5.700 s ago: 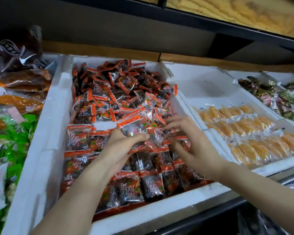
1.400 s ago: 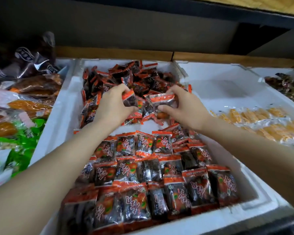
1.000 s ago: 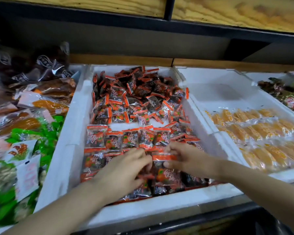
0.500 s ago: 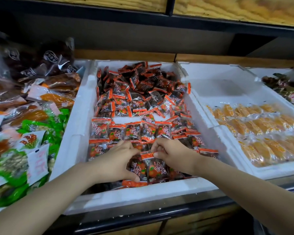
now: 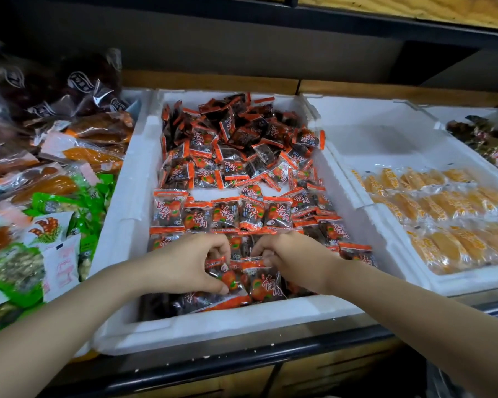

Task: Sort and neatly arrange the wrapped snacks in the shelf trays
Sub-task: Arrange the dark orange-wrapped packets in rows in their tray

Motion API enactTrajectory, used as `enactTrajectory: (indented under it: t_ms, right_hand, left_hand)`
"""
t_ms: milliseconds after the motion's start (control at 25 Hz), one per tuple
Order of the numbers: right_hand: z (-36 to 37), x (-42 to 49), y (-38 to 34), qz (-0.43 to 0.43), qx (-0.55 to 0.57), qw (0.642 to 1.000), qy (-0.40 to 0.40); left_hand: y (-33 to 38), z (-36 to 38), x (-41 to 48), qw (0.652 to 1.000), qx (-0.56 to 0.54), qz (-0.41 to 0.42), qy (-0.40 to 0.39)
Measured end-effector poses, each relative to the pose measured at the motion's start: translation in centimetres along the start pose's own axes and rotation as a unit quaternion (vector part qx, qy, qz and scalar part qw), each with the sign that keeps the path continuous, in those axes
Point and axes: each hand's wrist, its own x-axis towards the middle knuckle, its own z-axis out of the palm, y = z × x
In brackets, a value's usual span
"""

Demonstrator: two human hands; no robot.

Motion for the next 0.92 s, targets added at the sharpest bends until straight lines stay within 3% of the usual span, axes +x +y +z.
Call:
enactTrajectory:
  t_ms: [160, 280, 400, 520, 640, 800, 920]
  right_hand:
    - [-0.3, 0.0, -0.1, 0.003, 0.011, 1.000, -0.005]
    - [-0.5, 0.2, -0.2, 0.006, 0.016, 1.000, -0.007]
    - [-0.4, 0.5, -0.5, 0.004, 0.016, 1.000, -0.011]
    - [0.0, 0.4, -0.5, -0.026, -0.063, 0.998, -0.014]
    - [0.2, 0.6, -0.3, -0.050, -0.122, 0.991, -0.003]
    - [0.0, 0.8, -0.1, -0.045, -0.107, 0.993, -0.009]
    - [-0.1, 0.7, 0.3, -0.040, -0.102, 0.994, -0.002]
  left_hand:
    - [1.0, -1.7, -0.2, 0.990, -0.042, -0.007, 0.132]
    - [0.3, -1.8, -0.2, 0.964, -0.139, -0.076, 0.212]
    - [-0.4, -0.4, -0.6, 0.952, -0.223, -0.150, 0.144]
    - [-0.1, 1.0, -1.0, 0.950, -0.260, -0.160, 0.067]
    - [-0.4, 1.8, -0.8, 0.933, -0.315, -0.159, 0.061]
    - [-0.9, 1.9, -0.1, 0.922, -0.339, -0.156, 0.101]
    - [-1.3, 2.2, 0.2, 0.962, -0.229, -0.107, 0.103]
